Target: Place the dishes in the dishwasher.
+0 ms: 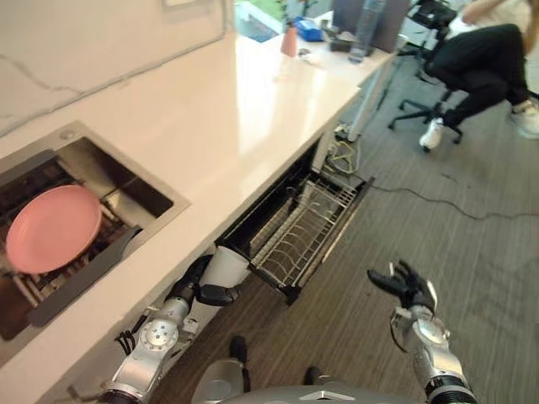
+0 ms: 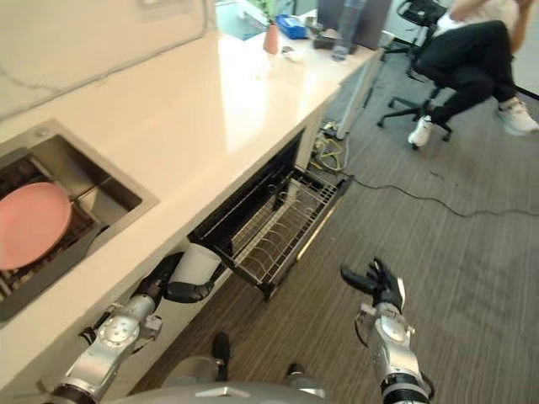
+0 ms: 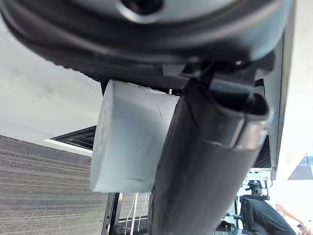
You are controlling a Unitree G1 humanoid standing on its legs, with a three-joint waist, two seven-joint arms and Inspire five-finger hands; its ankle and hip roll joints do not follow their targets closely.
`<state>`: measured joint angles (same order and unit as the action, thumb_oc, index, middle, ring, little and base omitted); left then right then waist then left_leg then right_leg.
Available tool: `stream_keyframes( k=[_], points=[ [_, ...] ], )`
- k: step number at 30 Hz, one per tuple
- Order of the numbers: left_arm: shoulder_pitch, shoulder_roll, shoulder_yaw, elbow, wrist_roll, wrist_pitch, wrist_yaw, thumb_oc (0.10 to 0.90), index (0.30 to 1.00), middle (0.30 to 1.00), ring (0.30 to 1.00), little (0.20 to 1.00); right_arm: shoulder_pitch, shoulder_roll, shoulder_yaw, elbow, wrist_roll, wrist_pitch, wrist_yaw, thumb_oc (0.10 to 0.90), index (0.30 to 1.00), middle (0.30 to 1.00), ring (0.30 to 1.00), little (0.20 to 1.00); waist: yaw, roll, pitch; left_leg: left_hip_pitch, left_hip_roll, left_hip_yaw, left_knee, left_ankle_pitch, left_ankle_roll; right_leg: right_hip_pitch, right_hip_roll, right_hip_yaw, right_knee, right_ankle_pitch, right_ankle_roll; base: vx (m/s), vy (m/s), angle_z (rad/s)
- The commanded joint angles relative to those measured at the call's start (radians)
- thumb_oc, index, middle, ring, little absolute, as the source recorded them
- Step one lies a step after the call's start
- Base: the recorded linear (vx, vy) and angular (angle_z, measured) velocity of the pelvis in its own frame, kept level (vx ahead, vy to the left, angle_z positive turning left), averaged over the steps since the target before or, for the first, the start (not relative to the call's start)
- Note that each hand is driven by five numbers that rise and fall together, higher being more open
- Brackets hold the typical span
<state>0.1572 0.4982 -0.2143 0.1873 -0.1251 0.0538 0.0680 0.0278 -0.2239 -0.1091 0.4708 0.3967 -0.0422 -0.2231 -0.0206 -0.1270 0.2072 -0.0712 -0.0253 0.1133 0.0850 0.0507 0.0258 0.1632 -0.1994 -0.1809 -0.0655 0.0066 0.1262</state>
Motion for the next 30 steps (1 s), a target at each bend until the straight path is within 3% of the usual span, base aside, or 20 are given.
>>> stream_keyframes(
  k=[1,5,7,14,25,30],
  points=[
    [-0.263,-0.005,0.022,-0.129,0.029,-0.168,0.042,0.400,0.300,0.300,0.300,0.300,-0.037,-0.103,0.004,-0.112,0.041,-0.118,0.017,0.800,0.900,0.900,0.900,0.900,-0.009,0.116,-0.081,0.233,0.092,-0.011,-0.172,-0.100,-0.069,-0.043,0.064,-0.004,0.014,0.009,0.046,0.06,0.037,-0.45],
    [-0.282,-0.007,0.012,-0.141,0.030,-0.172,0.043,0.400,0.300,0.300,0.300,0.300,-0.021,-0.095,0.030,-0.201,0.068,-0.123,0.054,0.800,0.900,0.900,0.900,0.900,-0.020,0.118,-0.084,0.246,0.091,0.002,-0.172,-0.106,-0.066,-0.039,0.065,0.010,0.006,0.014,0.046,0.02,0.010,-0.34],
    [-0.321,-0.017,-0.010,-0.157,0.033,-0.177,0.045,0.400,0.300,0.300,0.300,0.300,0.010,-0.073,0.111,-0.372,0.191,-0.126,0.158,0.800,0.900,0.900,0.900,0.900,-0.036,0.118,-0.088,0.259,0.091,0.017,-0.172,-0.110,-0.067,-0.035,0.067,0.019,-0.007,0.022,0.046,0.03,-0.007,-0.20],
    [-0.374,-0.038,-0.052,-0.167,0.047,-0.181,0.051,0.400,0.300,0.300,0.300,0.300,0.047,-0.071,0.244,-0.532,0.392,-0.097,0.284,0.800,0.900,0.900,0.900,0.900,-0.045,0.118,-0.095,0.258,0.093,0.021,-0.172,-0.107,-0.075,-0.030,0.067,0.010,-0.018,0.023,0.046,0.01,-0.018,-0.09],
    [-0.405,-0.066,-0.098,-0.143,0.047,-0.178,0.065,0.400,0.300,0.300,0.300,0.300,-0.001,-0.053,0.322,-0.577,0.552,-0.096,0.310,0.800,0.900,0.900,0.900,0.900,-0.036,0.124,-0.101,0.246,0.098,0.008,-0.172,-0.097,-0.084,-0.029,0.071,-0.009,-0.022,0.016,0.043,0.00,-0.022,0.06],
    [-0.443,-0.079,-0.149,-0.110,0.124,-0.164,0.112,0.400,0.300,0.300,0.300,0.300,-0.064,-0.028,0.388,-0.600,0.656,-0.111,0.296,0.800,0.900,0.900,0.900,0.900,-0.023,0.128,-0.103,0.231,0.101,-0.010,-0.172,-0.087,-0.090,-0.031,0.077,-0.025,-0.022,0.010,0.038,0.00,-0.028,0.11]
  ],
)
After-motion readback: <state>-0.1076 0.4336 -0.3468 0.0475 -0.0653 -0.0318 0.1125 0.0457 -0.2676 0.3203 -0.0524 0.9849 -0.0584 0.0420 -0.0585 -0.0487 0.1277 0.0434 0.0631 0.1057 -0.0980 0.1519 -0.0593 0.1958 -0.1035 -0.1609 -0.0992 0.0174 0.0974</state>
